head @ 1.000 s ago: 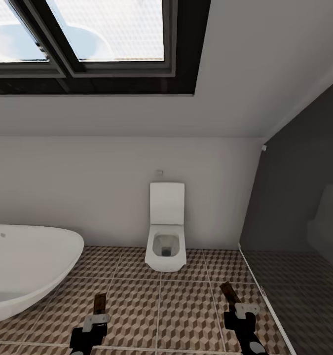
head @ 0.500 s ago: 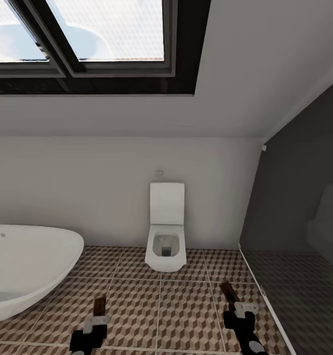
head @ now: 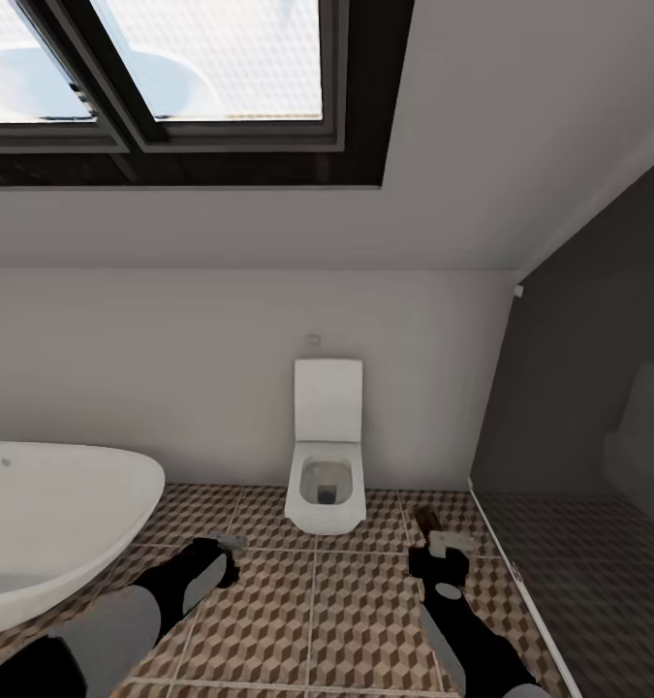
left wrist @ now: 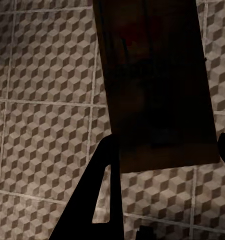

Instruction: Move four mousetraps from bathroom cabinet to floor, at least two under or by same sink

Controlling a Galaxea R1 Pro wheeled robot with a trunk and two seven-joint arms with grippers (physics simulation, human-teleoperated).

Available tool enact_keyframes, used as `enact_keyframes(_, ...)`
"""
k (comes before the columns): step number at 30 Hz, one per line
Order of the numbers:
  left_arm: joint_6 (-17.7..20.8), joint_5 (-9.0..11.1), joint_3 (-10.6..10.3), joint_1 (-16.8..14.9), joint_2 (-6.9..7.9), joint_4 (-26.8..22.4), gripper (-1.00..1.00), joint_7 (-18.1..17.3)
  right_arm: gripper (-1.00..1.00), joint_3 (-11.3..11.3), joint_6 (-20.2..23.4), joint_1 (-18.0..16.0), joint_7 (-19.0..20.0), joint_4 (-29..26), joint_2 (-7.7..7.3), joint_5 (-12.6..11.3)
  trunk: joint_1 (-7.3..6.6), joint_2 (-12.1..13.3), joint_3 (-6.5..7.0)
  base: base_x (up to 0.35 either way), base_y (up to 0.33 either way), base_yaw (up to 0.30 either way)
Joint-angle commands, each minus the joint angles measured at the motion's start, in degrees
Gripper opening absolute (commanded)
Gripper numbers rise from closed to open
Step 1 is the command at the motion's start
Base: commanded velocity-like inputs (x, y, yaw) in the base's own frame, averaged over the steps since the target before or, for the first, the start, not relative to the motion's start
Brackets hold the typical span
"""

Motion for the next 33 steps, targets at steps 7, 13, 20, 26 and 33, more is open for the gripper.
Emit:
enact_keyframes(7, -0.71, 0.53, 4.07, -2.08, 0.25, -1.03, -1.0, 1.05, -1.0, 0.18, 0.51, -0.69, -3.02, 4.35, 2.91, -0.55, 0.02, -0.04, -0.04, 0.0, 0.0, 0.0)
enact_keyframes(13, -3.81, 0.62, 4.03, -2.17, 0.31, -0.96, -1.0, 0.43, -1.0, -0.11, 0.74, -0.71, -4.33, 5.09, 2.98, -0.72, 0.02, -0.04, -0.04, 0.0, 0.0, 0.0)
enact_keyframes(20, -4.31, 0.59, 3.95, -2.16, 0.19, -1.18, -1.0, -4.1, -1.0, 0.06, 0.67, -0.71, -4.23, 5.17, 2.77, -0.52, 0.02, -0.04, -0.04, 0.0, 0.0, 0.0)
enact_keyframes(26, -4.49, 0.65, 3.94, -2.13, 0.1, -1.15, -1.0, -6.33, -1.0, 0.22, 0.64, -0.71, -1.38, 4.6, 1.83, 0.13, 0.02, -0.04, -0.04, 0.0, 0.0, 0.0)
enact_keyframes(33, -4.51, 0.82, 4.02, -2.13, 0.05, -1.15, -1.0, -6.55, -1.0, 0.26, 0.48, -0.68, 0.56, 4.11, 1.74, 4.97, 0.02, -0.04, -0.04, 0.0, 0.0, 0.0)
